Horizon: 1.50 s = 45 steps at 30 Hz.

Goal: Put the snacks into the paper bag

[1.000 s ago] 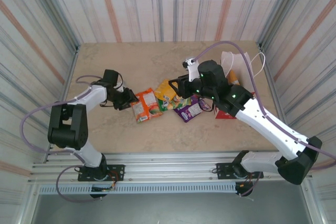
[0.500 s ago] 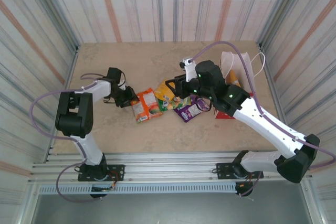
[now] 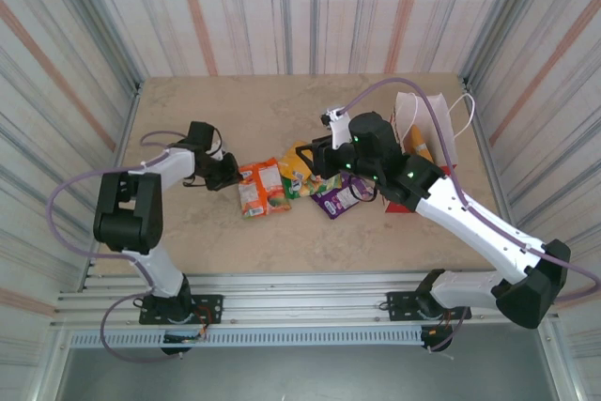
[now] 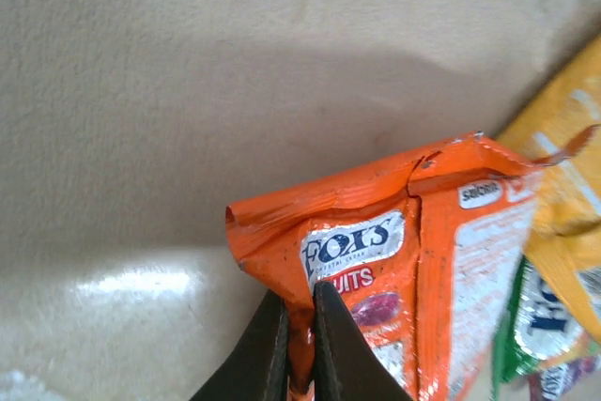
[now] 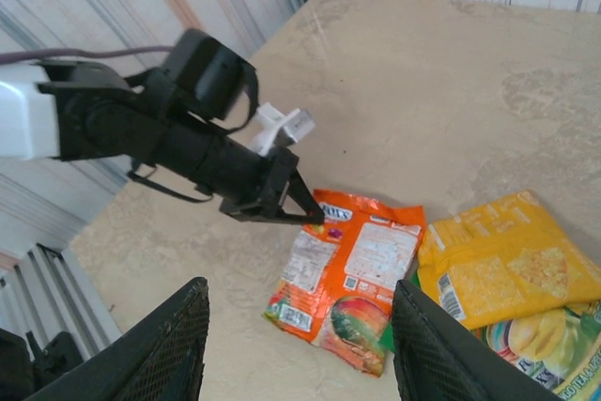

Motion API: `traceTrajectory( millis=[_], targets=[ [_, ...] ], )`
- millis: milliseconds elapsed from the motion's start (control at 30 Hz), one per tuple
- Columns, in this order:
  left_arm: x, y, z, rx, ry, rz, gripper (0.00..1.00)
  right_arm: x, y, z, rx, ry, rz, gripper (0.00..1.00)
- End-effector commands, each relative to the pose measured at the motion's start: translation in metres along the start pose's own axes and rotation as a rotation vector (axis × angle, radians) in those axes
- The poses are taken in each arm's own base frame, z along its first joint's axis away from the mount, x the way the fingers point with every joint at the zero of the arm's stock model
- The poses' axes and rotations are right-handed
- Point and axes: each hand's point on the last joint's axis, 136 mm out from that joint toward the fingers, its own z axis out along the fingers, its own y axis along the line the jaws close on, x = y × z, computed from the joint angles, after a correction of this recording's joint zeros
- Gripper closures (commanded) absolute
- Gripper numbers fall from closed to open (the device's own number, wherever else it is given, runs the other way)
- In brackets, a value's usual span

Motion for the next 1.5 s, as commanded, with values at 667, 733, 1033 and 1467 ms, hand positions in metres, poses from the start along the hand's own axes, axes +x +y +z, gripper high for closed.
traceTrajectory(
  millis=[667,733,1033,1467],
  targets=[
    [0.047,-0.192,-0.228,0.695,-0.277,0.555,1.0,0.008,-0.009,-0.006,-0.15,-0.118,-0.05,0.36],
    [0.057,-0.208,-0.242,0.754,-0.276,0.614,1.0,0.005,-0.013,-0.007,-0.157,-0.151,-0.04,0.35],
    [0.089,-0.256,-0.284,0.952,-0.265,0.812,1.0,-0.014,-0.008,-0.009,-0.209,-0.24,-0.049,0.32],
    [0.089,-0.275,-0.278,0.969,-0.278,0.854,1.0,-0.025,0.019,-0.046,-0.446,-0.356,-0.106,0.49]
  ],
)
